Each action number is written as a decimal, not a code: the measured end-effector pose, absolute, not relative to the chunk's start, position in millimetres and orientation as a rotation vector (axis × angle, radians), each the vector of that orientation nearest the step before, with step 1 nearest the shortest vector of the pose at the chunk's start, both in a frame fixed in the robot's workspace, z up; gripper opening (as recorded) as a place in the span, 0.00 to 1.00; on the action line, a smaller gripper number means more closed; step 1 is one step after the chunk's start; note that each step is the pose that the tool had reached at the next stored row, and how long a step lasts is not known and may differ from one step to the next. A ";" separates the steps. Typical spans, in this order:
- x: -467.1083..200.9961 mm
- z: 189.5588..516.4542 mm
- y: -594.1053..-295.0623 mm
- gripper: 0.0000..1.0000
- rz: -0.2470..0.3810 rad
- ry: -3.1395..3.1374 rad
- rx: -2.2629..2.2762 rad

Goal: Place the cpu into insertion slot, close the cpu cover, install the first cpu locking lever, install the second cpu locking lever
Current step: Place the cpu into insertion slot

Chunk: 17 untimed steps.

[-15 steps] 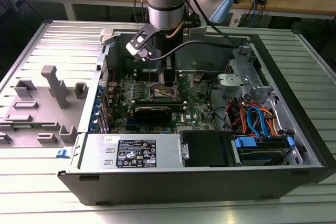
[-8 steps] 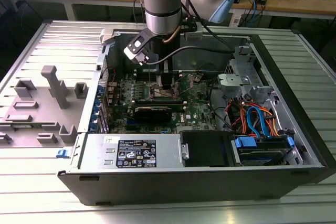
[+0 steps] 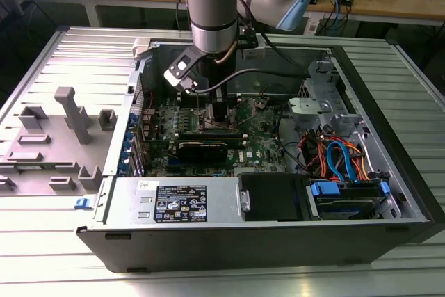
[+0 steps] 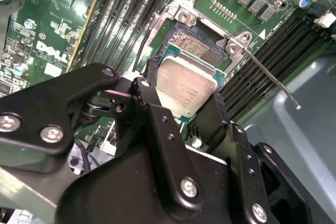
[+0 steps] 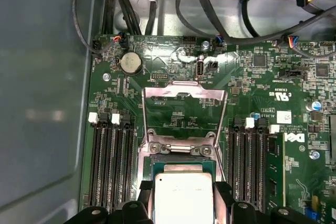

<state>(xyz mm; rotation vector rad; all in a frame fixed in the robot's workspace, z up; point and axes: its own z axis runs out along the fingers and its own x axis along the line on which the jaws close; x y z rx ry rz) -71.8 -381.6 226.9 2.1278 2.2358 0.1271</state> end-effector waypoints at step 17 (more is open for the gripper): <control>-73.9 197.9 -377.3 0.54 0.120 2.183 2.177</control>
